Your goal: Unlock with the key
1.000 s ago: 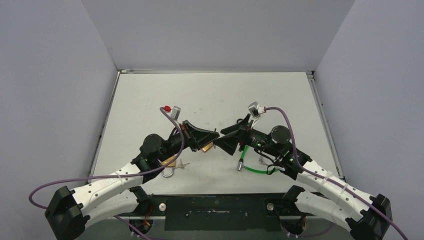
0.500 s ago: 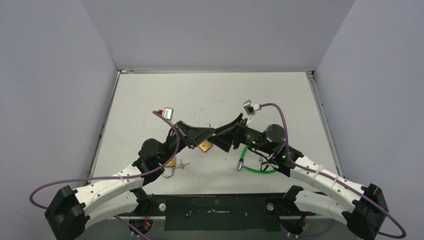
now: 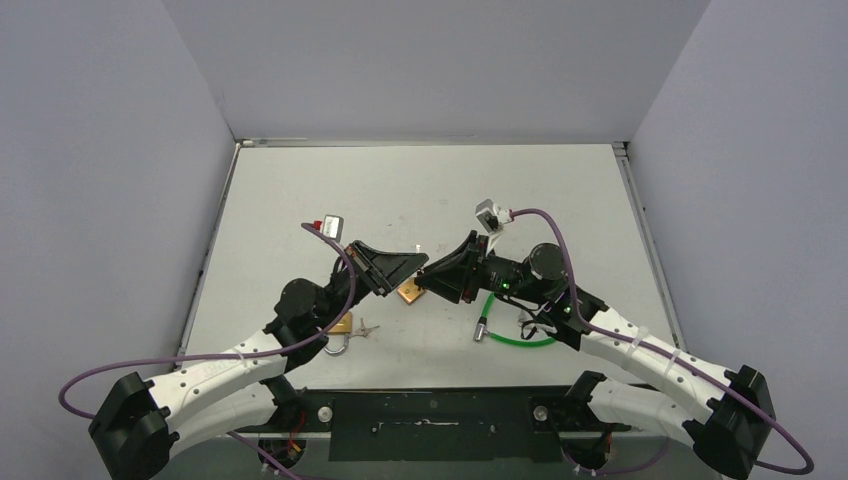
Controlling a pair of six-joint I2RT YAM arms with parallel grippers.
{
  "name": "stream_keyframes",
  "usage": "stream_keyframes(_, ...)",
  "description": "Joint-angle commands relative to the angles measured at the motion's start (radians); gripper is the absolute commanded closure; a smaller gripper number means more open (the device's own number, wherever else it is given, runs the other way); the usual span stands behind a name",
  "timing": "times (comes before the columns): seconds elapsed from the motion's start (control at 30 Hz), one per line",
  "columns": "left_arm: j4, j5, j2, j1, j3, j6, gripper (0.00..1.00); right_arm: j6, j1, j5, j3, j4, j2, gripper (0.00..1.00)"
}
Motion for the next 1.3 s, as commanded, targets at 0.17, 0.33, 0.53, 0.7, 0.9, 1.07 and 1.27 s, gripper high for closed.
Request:
stream_keyframes(0.17,0.06,0.0,-0.018,0.003,0.013,-0.017,1.0,-0.083,0.004,0.026,0.064,-0.039,0.01,1.0)
stream_keyframes(0.33,0.057,-0.008,-0.034,0.003,0.0,-0.016,0.82,-0.101,0.004,-0.008,0.063,-0.037,0.009,1.0)
stream_keyframes(0.53,0.053,-0.033,-0.057,0.005,-0.018,-0.015,0.8,-0.1,0.002,-0.018,0.06,-0.049,-0.008,1.0)
stream_keyframes(0.7,0.037,-0.044,-0.061,0.01,-0.024,-0.007,0.81,-0.097,0.002,-0.028,0.057,-0.056,-0.012,1.0)
stream_keyframes(0.9,0.01,-0.042,-0.062,0.016,-0.013,0.029,1.0,-0.099,0.002,-0.038,0.055,-0.07,-0.026,1.0)
stream_keyframes(1.07,-0.011,-0.03,-0.056,0.016,-0.001,0.072,1.0,-0.091,-0.003,0.024,0.064,-0.121,-0.041,0.59)
stream_keyframes(1.27,-0.025,0.023,-0.06,0.017,0.021,0.133,1.0,-0.032,-0.015,0.137,0.021,-0.076,-0.09,0.37)
